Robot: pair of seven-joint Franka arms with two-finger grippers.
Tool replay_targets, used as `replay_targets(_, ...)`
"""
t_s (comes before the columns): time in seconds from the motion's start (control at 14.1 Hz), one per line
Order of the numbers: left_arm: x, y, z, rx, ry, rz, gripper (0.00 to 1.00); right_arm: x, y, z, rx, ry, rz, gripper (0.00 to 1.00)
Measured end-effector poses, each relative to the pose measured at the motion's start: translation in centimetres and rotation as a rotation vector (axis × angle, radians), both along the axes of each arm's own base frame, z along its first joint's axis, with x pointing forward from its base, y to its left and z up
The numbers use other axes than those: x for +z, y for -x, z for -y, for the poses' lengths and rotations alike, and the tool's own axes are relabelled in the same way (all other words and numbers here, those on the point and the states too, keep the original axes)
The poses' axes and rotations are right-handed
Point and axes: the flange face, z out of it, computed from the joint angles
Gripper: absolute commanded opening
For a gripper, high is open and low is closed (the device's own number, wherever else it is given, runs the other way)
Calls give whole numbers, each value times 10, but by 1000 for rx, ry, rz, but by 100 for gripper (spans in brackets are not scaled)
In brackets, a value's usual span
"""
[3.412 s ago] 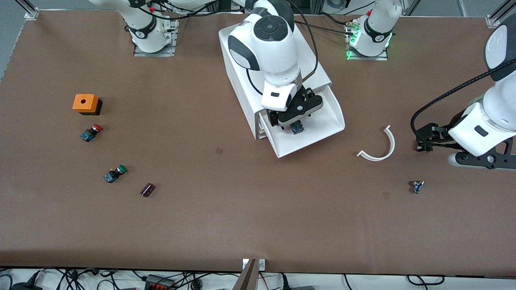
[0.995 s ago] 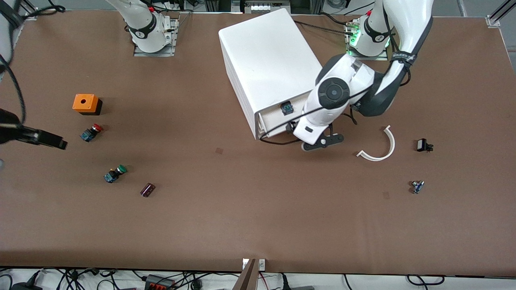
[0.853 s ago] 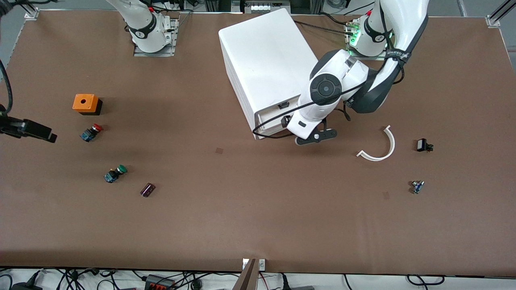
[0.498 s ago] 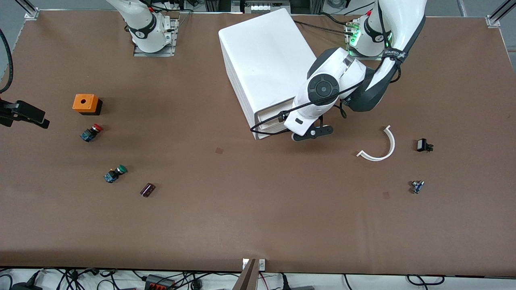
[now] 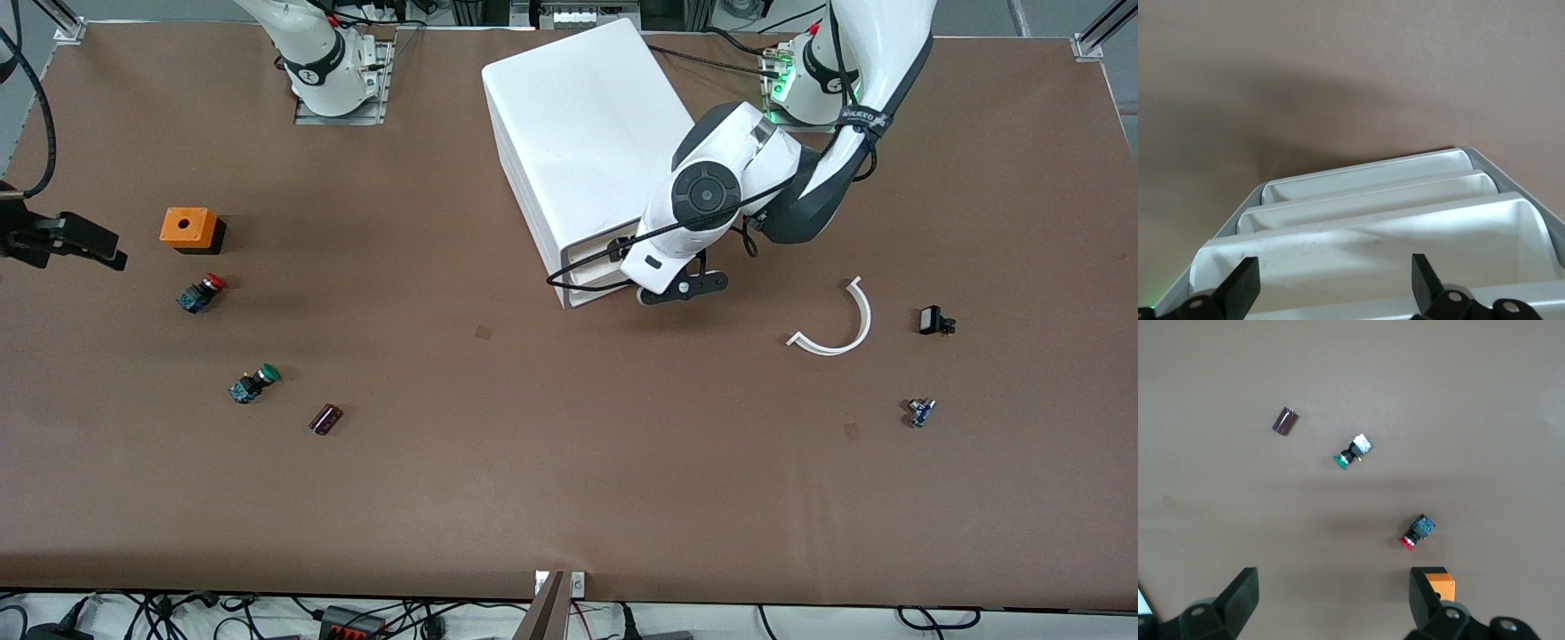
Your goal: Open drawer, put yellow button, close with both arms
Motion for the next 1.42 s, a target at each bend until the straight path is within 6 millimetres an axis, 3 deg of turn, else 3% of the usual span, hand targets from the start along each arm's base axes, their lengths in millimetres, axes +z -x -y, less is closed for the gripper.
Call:
replay_targets(0.36,0,5,4,-11,1,-7,100,-6,37,0,0,-5,8,100)
replay_targets(0.64,11,-8,-8,3,12,16,100,-7,49,-1,0,-6,7,100)
replay_targets(0.78,30,-32,-37,-18,9,57,100,-8,49,-1,-5,-6,6,100)
replay_targets(1.07,85,-83,-120,-84,-21,153,100,-10,49,-1,-9,-6,5,100)
replay_targets(1.42,147,-109,-227,-252,4,260,100,-10,49,-2,-7,-6,6,100)
